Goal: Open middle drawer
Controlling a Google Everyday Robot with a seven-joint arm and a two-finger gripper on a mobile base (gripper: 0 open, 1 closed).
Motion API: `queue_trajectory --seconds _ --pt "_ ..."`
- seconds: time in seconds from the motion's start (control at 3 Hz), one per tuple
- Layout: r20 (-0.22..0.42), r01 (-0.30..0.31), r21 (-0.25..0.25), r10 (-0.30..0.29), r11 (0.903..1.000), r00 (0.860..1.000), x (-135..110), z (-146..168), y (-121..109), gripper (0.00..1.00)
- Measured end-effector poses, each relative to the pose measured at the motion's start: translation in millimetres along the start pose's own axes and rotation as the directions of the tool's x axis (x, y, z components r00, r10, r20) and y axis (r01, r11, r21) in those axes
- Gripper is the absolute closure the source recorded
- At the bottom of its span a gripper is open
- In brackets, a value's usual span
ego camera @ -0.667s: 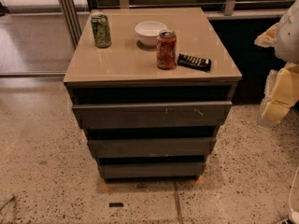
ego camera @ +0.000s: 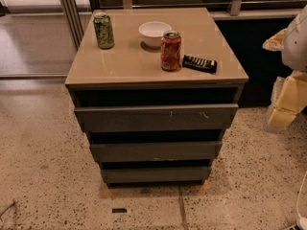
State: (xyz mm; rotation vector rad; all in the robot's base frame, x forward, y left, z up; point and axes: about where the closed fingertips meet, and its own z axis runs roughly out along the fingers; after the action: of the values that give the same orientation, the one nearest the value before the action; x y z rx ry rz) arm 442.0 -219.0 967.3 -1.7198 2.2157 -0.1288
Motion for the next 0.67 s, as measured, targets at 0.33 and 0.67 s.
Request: queue_trajectory --seconds 0.33,0.67 --pt "0.010 -0.025 0.023 0.025 0.9994 1.000 10.1 24.5 -1.3 0.00" --pt "0.064 -0.037 0.004 0.037 0.9993 0.997 18.6 82.1 4.3 0.00"
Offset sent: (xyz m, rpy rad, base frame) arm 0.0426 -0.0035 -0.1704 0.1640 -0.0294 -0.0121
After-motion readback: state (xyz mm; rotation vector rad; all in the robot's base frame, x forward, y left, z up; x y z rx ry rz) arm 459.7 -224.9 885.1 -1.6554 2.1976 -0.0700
